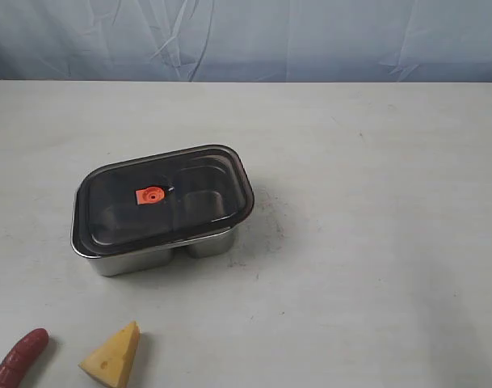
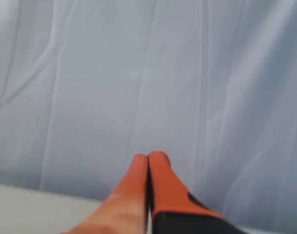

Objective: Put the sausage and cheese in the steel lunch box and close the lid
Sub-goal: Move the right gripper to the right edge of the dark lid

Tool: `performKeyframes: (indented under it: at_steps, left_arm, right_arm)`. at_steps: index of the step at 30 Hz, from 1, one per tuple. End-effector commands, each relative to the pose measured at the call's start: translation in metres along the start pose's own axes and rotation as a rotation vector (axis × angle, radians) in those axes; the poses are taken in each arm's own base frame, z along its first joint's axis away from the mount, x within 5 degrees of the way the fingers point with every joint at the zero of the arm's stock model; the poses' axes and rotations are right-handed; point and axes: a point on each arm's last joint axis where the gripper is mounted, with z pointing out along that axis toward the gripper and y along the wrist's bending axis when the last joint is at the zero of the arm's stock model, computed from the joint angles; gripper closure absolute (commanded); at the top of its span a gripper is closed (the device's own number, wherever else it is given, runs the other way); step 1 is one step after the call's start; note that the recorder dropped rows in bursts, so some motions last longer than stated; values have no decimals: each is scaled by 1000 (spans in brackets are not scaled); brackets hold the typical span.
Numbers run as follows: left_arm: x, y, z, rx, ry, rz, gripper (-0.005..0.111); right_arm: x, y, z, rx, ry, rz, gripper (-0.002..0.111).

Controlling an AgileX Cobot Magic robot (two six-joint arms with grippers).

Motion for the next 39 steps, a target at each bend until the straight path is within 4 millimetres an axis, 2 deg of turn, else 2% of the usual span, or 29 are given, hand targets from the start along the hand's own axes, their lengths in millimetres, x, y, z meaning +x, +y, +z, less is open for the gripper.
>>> performKeyframes:
  at_steps: [1, 3, 4, 5, 6, 7, 9, 11, 12, 13, 15, 17, 19, 21, 24, 27, 30, 32, 35, 39]
  left_arm:
    - [0, 0, 0, -2, -4, 7, 107]
    - [0, 0, 0, -2, -4, 7, 107]
    - [0, 0, 0, -2, -4, 7, 107]
    - [0, 0, 0, -2, -4, 7, 107]
    - [0, 0, 0, -2, -4, 7, 107]
    - [0, 0, 0, -2, -4, 7, 107]
    - [0, 0, 0, -2, -4, 7, 107]
    - [0, 0, 0, -2, -4, 7, 107]
    - [0, 0, 0, -2, -4, 7, 107]
    - [0, 0, 0, -2, -4, 7, 107]
    - [0, 0, 0, -2, -4, 7, 107]
    - [0, 0, 0, -2, -4, 7, 107]
    - [0, 0, 0, -2, -4, 7, 107]
    - [0, 0, 0, -2, -4, 7, 107]
    - [0, 0, 0, -2, -4, 7, 107]
    - [0, 0, 0, -2, -6, 7, 107]
    - [0, 0, 0, -2, -6, 7, 107]
    - [0, 0, 0, -2, -6, 7, 107]
    - [0, 0, 0, -2, -6, 7, 107]
    - [0, 0, 0, 0, -6, 7, 107]
  right_arm:
    - [-24, 0, -4, -16, -270, 124, 109]
    - [-30, -1, -6, -44, -342, 331, 109]
    - [-32, -1, -6, -98, -362, 593, 109]
    - [-33, 0, -6, -124, -358, 708, 109]
    - [-32, 1, -6, -184, -334, 954, 109]
    - [-32, 3, -6, -210, -317, 1019, 109]
    - [-31, 7, -6, -249, -280, 989, 109]
    - [-28, 7, -5, -249, -244, 1095, 109]
    - [-24, 3, 2, -153, -125, 1123, 109]
    - [-28, -3, 10, -61, -10, 1090, 109]
    - [-45, -10, 32, -19, 123, 942, 109]
    - [-68, -7, 71, -118, 194, 840, 109]
    - [-75, 8, 124, -250, 294, 754, 109]
    - [-76, 23, 156, -373, 328, 721, 109]
    - [-62, 49, 199, -570, 431, 763, 109]
    - [-36, 76, 233, -758, 583, 832, 108]
    - [-8, 96, 255, -887, 738, 871, 92]
    - [15, 107, 264, -944, 849, 897, 73]
    - [46, 119, 270, -983, 972, 911, 52]
    - [83, 131, 269, -988, 1082, 961, 50]
